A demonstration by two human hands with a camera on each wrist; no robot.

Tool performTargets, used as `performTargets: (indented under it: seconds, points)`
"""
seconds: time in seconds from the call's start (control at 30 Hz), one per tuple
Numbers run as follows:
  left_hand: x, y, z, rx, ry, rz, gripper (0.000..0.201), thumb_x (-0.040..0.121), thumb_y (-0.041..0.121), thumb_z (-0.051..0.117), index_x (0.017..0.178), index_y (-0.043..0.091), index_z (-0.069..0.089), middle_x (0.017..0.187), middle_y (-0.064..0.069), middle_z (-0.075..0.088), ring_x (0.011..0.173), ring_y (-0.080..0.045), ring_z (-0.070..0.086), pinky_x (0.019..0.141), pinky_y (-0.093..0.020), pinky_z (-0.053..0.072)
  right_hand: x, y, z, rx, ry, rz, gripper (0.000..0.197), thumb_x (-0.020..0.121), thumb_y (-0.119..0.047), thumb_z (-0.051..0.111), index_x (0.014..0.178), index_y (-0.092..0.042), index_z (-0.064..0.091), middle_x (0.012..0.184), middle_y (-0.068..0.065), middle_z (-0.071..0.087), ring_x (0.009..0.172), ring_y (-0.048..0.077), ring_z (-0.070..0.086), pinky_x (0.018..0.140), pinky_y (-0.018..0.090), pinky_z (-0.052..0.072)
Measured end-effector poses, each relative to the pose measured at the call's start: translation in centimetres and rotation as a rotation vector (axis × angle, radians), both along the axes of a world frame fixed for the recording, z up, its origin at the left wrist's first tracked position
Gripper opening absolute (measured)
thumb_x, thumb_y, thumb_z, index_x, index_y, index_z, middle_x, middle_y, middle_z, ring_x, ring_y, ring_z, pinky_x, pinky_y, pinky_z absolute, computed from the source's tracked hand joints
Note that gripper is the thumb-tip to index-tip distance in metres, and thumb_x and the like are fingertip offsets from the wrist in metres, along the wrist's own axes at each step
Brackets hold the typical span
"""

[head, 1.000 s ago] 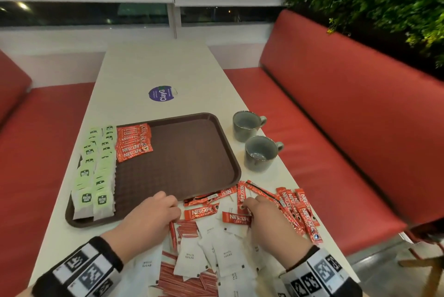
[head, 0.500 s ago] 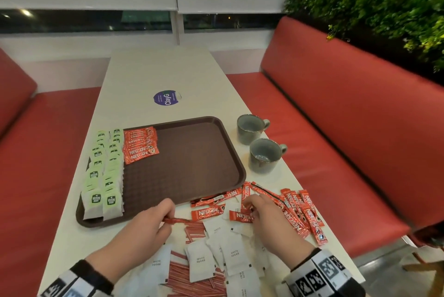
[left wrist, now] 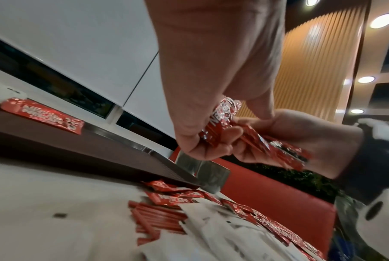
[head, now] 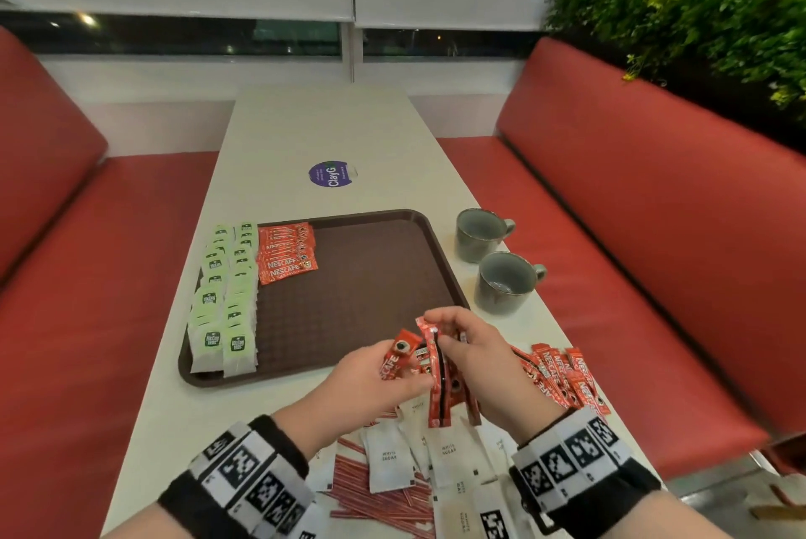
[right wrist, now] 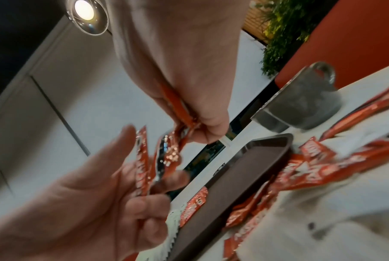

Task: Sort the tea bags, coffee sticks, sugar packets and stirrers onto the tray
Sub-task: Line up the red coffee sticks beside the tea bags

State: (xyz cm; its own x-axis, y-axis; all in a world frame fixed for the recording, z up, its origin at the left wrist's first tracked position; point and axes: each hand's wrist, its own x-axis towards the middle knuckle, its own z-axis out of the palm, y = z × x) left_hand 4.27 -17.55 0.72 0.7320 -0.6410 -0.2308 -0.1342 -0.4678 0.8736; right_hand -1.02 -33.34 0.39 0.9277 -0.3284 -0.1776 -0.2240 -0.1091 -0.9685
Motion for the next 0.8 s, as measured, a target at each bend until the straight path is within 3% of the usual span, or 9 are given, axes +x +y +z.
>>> performTargets:
  seconds: [0.17, 0.27, 0.37, 0.43, 0.57, 0.63, 0.7, 0.77, 0.8]
  points:
    - [-0.4, -0.8, 0.0, -0.102, 0.127, 0.015, 0.018, 0.087, 0.025, 0.065, 0.082, 0.009, 0.060, 0.062, 0.000, 0.053, 0.051, -0.009, 0.047, 0.049, -0.018, 0.039, 1.8, 2.1, -0.2, 0.164, -0.061, 0.012, 0.038, 0.093, 0.005, 0.044, 0.097, -0.026, 0.066, 0.096, 0.001, 0.064, 0.082, 0.011, 0.058, 0.073, 0.027, 0.046]
    - [-0.7, -0.2, -0.3, -0.195, 0.306, 0.110, 0.015, 0.090, 0.017, 0.058, 0.076, 0.011, 0.056, 0.057, 0.001, 0.052, 0.050, -0.009, 0.046, 0.050, -0.019, 0.038, 2.3, 2.5, -0.5, 0.393, -0.049, 0.014, 0.031, 0.097, 0.002, 0.039, 0.106, -0.020, 0.060, 0.106, 0.009, 0.069, 0.086, 0.018, 0.063, 0.077, 0.033, 0.049]
    - [-0.3, 0.8, -0.5, -0.208, 0.395, 0.167, 0.010, 0.084, 0.011, 0.057, 0.075, 0.014, 0.061, 0.071, -0.004, 0.062, 0.063, -0.013, 0.057, 0.061, -0.027, 0.044, 2.6, 2.4, -0.3, 0.679, -0.036, -0.016, 0.026, 0.100, 0.001, 0.034, 0.116, -0.008, 0.052, 0.101, 0.015, 0.069, 0.072, 0.018, 0.065, 0.064, 0.028, 0.056]
    - [-0.1, 1.7, -0.5, -0.231, 0.437, 0.191, 0.007, 0.081, 0.005, 0.058, 0.079, 0.008, 0.064, 0.076, -0.010, 0.066, 0.068, -0.017, 0.061, 0.065, -0.030, 0.047, 2.9, 2.2, -0.3, 0.744, -0.018, -0.070, 0.024, 0.100, 0.000, 0.034, 0.115, -0.007, 0.051, 0.094, 0.015, 0.066, 0.067, 0.016, 0.064, 0.057, 0.024, 0.056]
    - [-0.1, 2.7, -0.6, -0.281, 0.507, 0.214, 0.020, 0.087, -0.005, 0.043, 0.103, 0.004, 0.050, 0.071, -0.013, 0.062, 0.064, -0.022, 0.062, 0.059, -0.029, 0.050, 3.3, 2.7, -0.6, 0.802, 0.005, -0.105, 0.020, 0.100, -0.002, 0.035, 0.105, -0.008, 0.053, 0.067, 0.004, 0.046, 0.051, 0.010, 0.040, 0.045, 0.020, 0.038]
    - [-0.3, 3.0, -0.6, -0.264, 0.523, 0.191, 0.017, 0.087, -0.005, 0.039, 0.096, 0.004, 0.051, 0.069, -0.011, 0.060, 0.059, -0.020, 0.057, 0.055, -0.029, 0.047, 3.3, 3.3, -0.9, 0.787, 0.018, -0.104, 0.014, 0.099, -0.010, 0.042, 0.093, -0.010, 0.055, 0.064, 0.001, 0.038, 0.051, 0.010, 0.034, 0.047, 0.023, 0.034]
    - [-0.4, 3.1, -0.6, -0.285, 0.572, 0.189, 0.016, 0.085, -0.007, 0.037, 0.085, 0.004, 0.049, 0.065, -0.008, 0.054, 0.051, -0.016, 0.047, 0.048, -0.026, 0.039, 3.6, 4.0, -1.0, 0.769, 0.027, -0.088, 0.022, 0.095, -0.020, 0.051, 0.074, -0.015, 0.051, 0.062, -0.001, 0.035, 0.052, 0.011, 0.033, 0.051, 0.026, 0.034]
    - [-0.4, 3.2, -0.5, -0.330, 0.635, 0.231, 0.017, 0.086, -0.006, 0.038, 0.078, 0.008, 0.043, 0.060, -0.004, 0.046, 0.046, -0.012, 0.036, 0.044, -0.022, 0.029, 4.0, 4.4, -1.1, 0.764, 0.025, -0.086, 0.025, 0.087, -0.018, 0.055, 0.064, -0.017, 0.046, 0.060, 0.000, 0.034, 0.053, 0.012, 0.033, 0.052, 0.028, 0.036]
    - [-0.5, 3.3, -0.5, -0.339, 0.636, 0.237, 0.017, 0.089, -0.003, 0.041, 0.078, 0.010, 0.040, 0.059, -0.001, 0.042, 0.046, -0.010, 0.033, 0.044, -0.022, 0.026, 4.2, 4.7, -0.8, 0.762, 0.015, -0.099, 0.016, 0.081, -0.013, 0.054, 0.065, -0.014, 0.049, 0.061, 0.001, 0.035, 0.055, 0.013, 0.034, 0.055, 0.029, 0.037]
